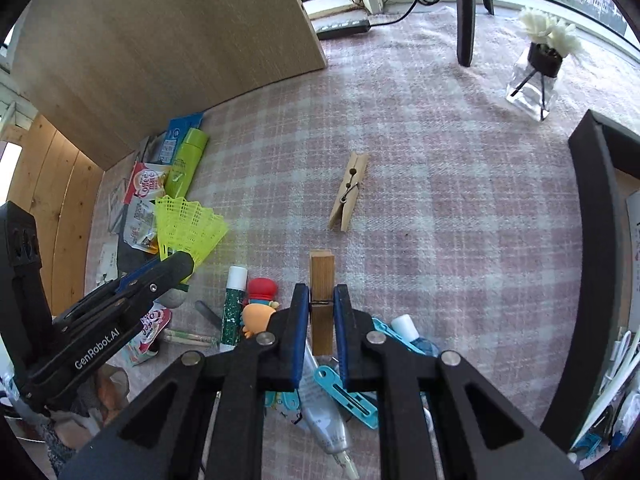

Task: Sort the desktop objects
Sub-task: 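Carry the clothespin and shuttlecock to the black tray and release both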

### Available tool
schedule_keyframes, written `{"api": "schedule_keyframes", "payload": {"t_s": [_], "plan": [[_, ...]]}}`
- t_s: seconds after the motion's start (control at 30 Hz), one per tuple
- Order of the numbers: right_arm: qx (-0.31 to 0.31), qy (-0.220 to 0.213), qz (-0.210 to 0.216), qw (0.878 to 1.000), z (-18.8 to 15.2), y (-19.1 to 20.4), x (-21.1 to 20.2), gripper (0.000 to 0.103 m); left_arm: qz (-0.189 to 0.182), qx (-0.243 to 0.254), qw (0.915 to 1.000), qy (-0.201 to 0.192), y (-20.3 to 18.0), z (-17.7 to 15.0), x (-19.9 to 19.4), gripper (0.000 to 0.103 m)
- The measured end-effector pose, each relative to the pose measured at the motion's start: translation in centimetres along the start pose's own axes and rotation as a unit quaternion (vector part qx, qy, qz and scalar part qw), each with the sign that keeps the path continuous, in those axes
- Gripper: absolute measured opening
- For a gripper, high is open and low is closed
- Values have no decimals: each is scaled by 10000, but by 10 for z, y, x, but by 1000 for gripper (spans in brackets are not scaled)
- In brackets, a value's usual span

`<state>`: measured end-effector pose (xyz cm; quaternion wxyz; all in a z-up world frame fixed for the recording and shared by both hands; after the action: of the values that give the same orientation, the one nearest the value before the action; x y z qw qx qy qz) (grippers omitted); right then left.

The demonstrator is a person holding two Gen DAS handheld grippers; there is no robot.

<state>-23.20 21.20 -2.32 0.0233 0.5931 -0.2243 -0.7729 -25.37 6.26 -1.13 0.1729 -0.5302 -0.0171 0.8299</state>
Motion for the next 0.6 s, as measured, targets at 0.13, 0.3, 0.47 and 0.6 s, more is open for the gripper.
{"api": "schedule_keyframes", "payload": {"t_s": [0.13, 0.3, 0.47, 0.6], "plan": [[172, -211, 135, 9995, 12, -19, -23, 13, -46, 177, 9997, -169, -17, 12, -15, 27], [305, -515, 153, 9981, 12, -54, -58, 13, -372, 401, 9981, -295, -58, 20, -29, 27], [613, -815, -90, 9947, 8, -125, -103, 13, -821, 910, 9920, -311, -139, 29, -25, 27], [1004, -1164, -430, 9872, 6, -191, -147, 13, -1198, 1292, 9841, -221, -212, 30, -12, 27]]}}
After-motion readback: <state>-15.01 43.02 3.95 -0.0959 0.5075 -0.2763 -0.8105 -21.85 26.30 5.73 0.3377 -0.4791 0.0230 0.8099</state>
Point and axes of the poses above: each gripper's, at about its wrist camera, not at the fingertips, and x roughly the way its jaws point, y to its left, z to its top, the point moved 8 cm from there along x, roughly the way its jaws point, and after that the axes turned 10 degrees about x, right-handed, at the moved point
